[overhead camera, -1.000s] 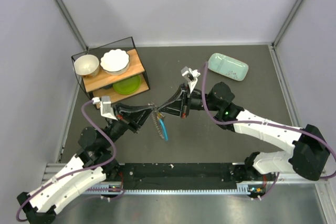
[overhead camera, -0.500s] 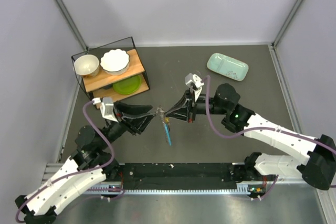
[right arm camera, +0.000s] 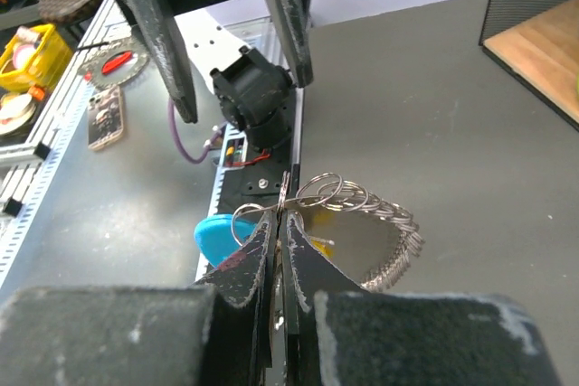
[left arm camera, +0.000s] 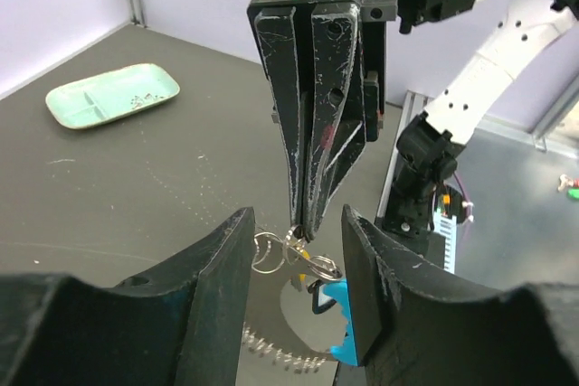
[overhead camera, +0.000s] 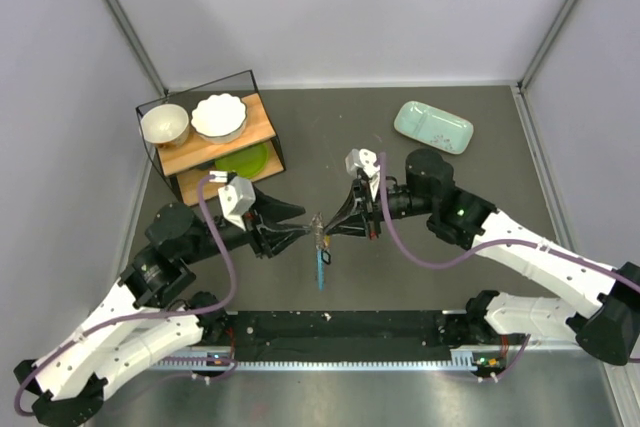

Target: Remove the keys from the keyring

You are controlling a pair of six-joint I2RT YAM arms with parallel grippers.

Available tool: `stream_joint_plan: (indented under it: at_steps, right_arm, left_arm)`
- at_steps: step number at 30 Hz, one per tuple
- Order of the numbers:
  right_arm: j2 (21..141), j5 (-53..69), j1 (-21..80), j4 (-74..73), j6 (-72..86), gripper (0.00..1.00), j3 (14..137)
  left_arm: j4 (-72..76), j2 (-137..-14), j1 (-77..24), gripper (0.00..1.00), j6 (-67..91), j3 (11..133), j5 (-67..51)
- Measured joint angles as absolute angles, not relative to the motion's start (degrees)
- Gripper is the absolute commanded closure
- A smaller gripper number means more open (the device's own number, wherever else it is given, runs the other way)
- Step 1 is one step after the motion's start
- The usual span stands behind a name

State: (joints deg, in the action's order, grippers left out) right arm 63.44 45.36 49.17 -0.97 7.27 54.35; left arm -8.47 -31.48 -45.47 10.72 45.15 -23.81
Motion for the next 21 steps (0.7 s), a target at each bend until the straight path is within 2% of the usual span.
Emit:
stream_joint_plan:
  at_steps: [13,21]
  right_arm:
    - [63.13,50.85,49.17,-5.06,5.02,1.0,54.57]
    - [63.02,51.68,49.17,-5.63,4.75,1.0,54.57]
  left_arm:
    - [-20.62,-42.39,-45.47,0.58,3.14,53.32,-35.48]
    - [-24.77,-45.8,-45.47,0.62,0.86,54.24,-39.66]
